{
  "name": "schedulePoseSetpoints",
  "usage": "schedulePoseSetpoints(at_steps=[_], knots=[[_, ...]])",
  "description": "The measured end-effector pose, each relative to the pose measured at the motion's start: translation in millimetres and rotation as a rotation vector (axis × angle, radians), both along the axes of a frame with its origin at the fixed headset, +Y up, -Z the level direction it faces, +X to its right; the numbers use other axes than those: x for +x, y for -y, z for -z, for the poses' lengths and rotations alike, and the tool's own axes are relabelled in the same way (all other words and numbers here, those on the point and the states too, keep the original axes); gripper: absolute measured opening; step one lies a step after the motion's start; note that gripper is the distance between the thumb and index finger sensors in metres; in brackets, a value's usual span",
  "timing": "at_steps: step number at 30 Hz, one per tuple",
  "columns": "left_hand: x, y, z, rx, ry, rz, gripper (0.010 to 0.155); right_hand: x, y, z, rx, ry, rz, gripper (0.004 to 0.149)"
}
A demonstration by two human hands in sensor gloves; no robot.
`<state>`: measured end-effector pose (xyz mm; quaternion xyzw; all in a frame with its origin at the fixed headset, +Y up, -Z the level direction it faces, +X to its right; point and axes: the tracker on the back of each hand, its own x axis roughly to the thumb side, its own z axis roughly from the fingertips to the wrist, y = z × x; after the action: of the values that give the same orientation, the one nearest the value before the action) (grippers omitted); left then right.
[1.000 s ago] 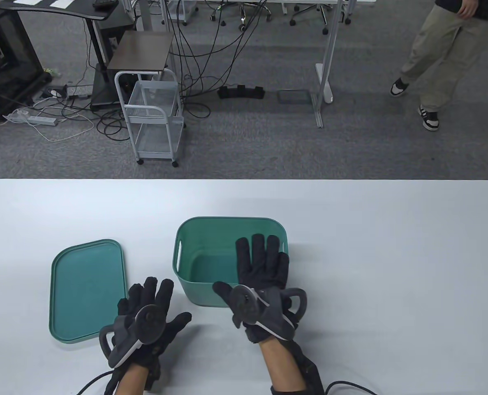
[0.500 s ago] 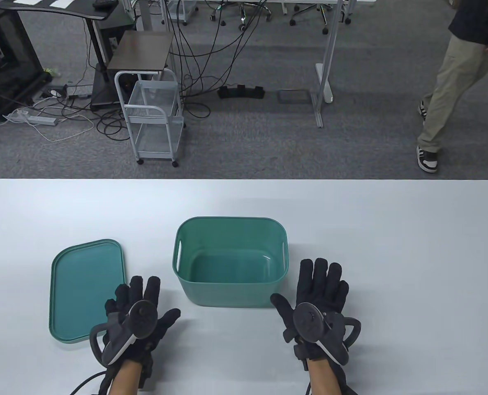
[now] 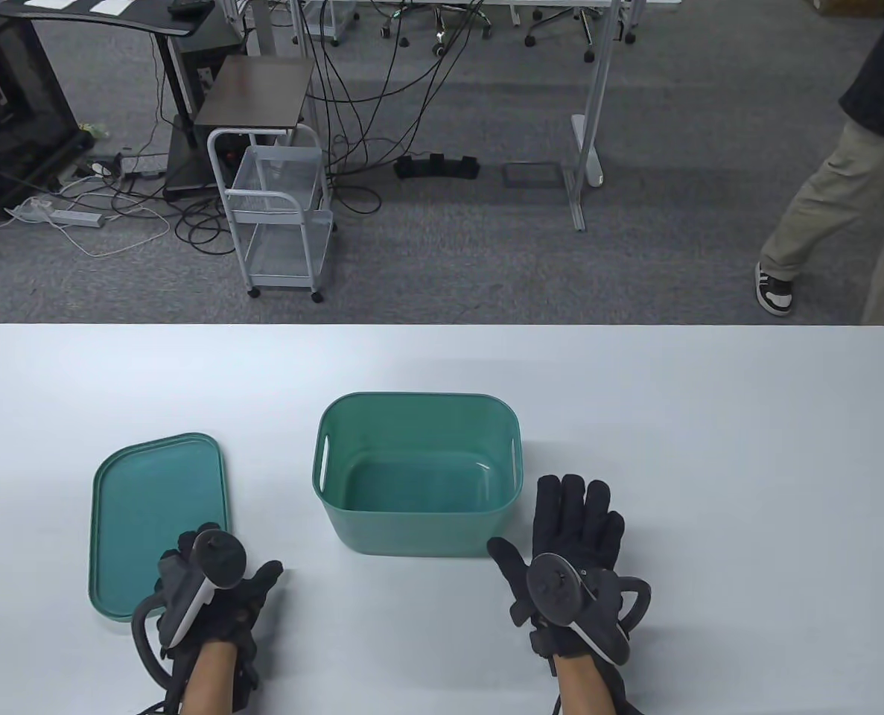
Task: Cover the plastic storage box
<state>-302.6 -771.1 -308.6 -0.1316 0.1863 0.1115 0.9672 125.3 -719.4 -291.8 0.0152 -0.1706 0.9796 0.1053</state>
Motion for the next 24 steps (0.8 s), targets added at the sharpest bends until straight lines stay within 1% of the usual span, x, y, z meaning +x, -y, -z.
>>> schedulePoseSetpoints(at_steps=[1, 3, 9, 14, 18, 24], knots=[[-0.8, 1.6, 0.5, -0.022, -0.005, -0.002, 0.104, -1.0, -0.2, -0.1, 0.002, -0.001, -0.004, 0.097], [-0.6, -1.5, 1.3, 0.0, -0.007, 0.028, 0.102, -2.3, -0.6, -0.7, 0.006, -0.002, -0.009, 0.097], [-0.6, -6.2, 3.4, 0.033, -0.021, 0.113, 0.089, -4.4, -0.3, -1.4, 0.009, -0.006, -0.016, 0.097], [2.7, -11.4, 4.3, 0.093, -0.026, 0.217, 0.063, -5.9, -0.1, -1.2, 0.003, -0.011, -0.018, 0.097], [6.3, -11.8, 5.3, 0.118, 0.018, 0.25, 0.045, -6.7, 0.0, -2.1, 0.002, -0.014, -0.019, 0.096], [8.8, -11.5, 6.8, 0.104, 0.059, 0.25, 0.043, -6.3, 1.1, -1.6, -0.008, -0.016, -0.001, 0.096]])
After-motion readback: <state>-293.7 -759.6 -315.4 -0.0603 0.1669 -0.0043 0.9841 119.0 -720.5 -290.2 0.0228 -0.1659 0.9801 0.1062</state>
